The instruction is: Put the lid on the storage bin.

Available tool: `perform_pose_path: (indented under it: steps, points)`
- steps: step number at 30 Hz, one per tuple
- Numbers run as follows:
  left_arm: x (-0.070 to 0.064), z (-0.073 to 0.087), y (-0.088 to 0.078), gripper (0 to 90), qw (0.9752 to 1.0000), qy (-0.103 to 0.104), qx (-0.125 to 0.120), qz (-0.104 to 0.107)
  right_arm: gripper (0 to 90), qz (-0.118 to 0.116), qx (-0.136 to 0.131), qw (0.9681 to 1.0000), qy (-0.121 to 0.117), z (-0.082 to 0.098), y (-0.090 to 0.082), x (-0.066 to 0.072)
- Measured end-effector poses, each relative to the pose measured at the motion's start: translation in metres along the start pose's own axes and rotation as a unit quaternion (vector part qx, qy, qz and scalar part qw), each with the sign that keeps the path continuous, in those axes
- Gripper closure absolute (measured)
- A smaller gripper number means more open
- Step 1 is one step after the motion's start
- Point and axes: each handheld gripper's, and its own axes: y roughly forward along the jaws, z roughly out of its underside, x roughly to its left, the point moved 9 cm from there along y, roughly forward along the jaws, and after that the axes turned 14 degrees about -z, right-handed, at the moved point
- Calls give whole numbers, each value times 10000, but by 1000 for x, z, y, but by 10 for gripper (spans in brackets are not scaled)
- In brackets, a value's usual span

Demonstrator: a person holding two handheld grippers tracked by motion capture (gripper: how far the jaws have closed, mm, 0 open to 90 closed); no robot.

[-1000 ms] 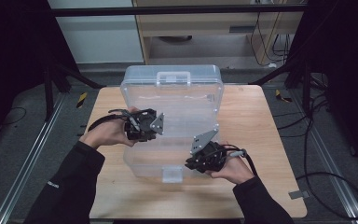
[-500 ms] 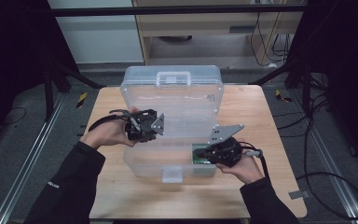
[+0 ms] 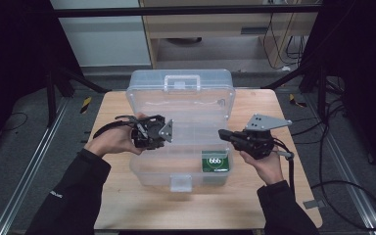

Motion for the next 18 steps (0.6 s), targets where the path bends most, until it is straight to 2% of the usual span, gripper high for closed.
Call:
perform_pose_path:
  steps: [1, 5, 9, 11, 15, 18]
  points:
    - [0, 0, 0, 867, 10000, -5, -1, 5, 900, 0, 0, 10000, 0, 0, 0, 0]
    - [-1, 0, 0, 866, 10000, -13, -12, 11, 900, 289, -75, 9994, 199, -2, -3, -21]
    - [-2, 0, 0, 865, 10000, -33, -24, 29, 900, 457, -7, 9983, 364, -1, -1, -39]
    - [-2, 0, 0, 865, 10000, -35, -25, 32, 900, 500, -43, 9974, 508, 0, 2, -49]
    - [-4, 1, 0, 865, 10000, -42, -39, 57, 900, 544, -42, 9964, 648, 2, 4, -57]
    - [-5, 1, 1, 864, 10000, -26, -71, 64, 900, 492, -90, 9957, 779, 3, 6, -61]
